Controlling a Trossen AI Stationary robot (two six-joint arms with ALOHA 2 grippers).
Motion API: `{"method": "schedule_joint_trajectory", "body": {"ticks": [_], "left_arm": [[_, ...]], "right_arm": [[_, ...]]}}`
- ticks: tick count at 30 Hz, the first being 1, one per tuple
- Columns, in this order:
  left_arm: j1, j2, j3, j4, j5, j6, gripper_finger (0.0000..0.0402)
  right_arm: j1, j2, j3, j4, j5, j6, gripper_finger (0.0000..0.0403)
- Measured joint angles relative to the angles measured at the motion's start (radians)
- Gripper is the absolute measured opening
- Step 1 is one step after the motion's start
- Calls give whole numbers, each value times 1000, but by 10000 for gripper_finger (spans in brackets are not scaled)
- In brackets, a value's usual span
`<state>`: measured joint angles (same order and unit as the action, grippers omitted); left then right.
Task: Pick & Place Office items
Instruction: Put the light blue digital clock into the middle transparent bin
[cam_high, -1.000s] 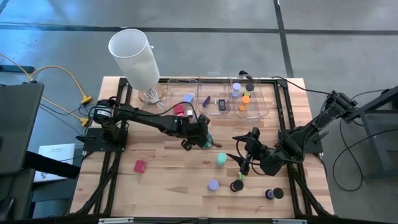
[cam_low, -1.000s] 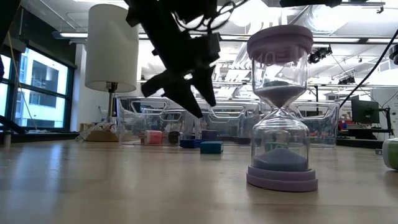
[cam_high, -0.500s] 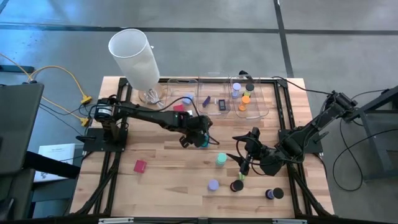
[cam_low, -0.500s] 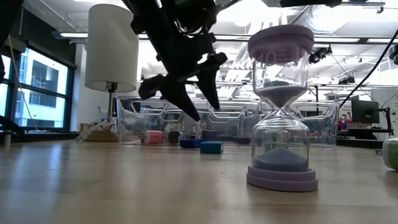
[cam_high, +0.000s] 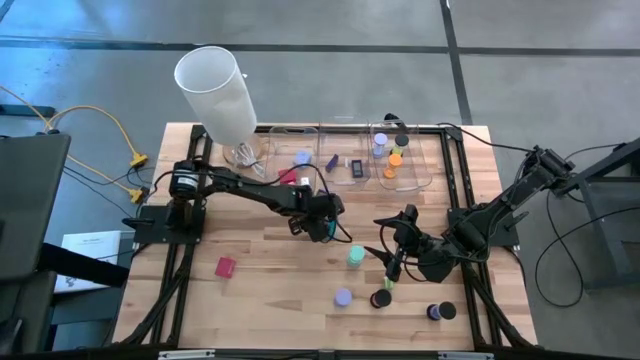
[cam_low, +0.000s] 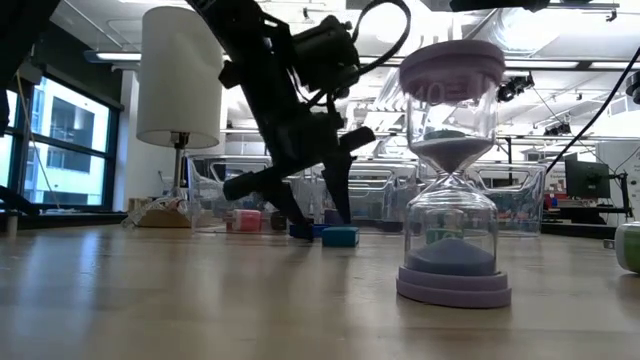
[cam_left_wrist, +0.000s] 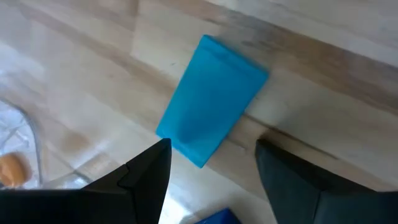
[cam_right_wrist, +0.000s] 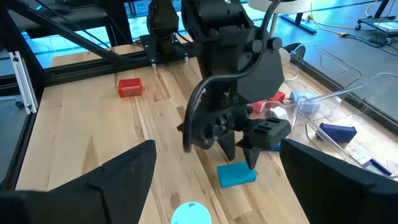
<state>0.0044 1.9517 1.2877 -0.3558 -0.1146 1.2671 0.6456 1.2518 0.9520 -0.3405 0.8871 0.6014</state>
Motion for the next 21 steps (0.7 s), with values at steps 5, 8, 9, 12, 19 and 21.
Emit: {"method": "schedule_joint_trajectory", "body": {"ticks": [5,8,9,12,19,21], "left_arm": [[0,6,0,13,-3,0,226],[0,7,0,24,-2,23,226],[0,7,0,24,-1,42,226],[-7,7,0,25,-1,92,226],[-18,7,0,26,-5,150,226],[-20,7,0,26,-4,155,226]], "right_arm": [[0,0,0,-2,0,0,332],[0,0,0,-3,0,0,332],[0,0,0,-3,0,0,332],[0,0,0,-5,0,0,332],[1,24,0,-7,9,0,332],[0,35,0,-8,7,-4,332]]}}
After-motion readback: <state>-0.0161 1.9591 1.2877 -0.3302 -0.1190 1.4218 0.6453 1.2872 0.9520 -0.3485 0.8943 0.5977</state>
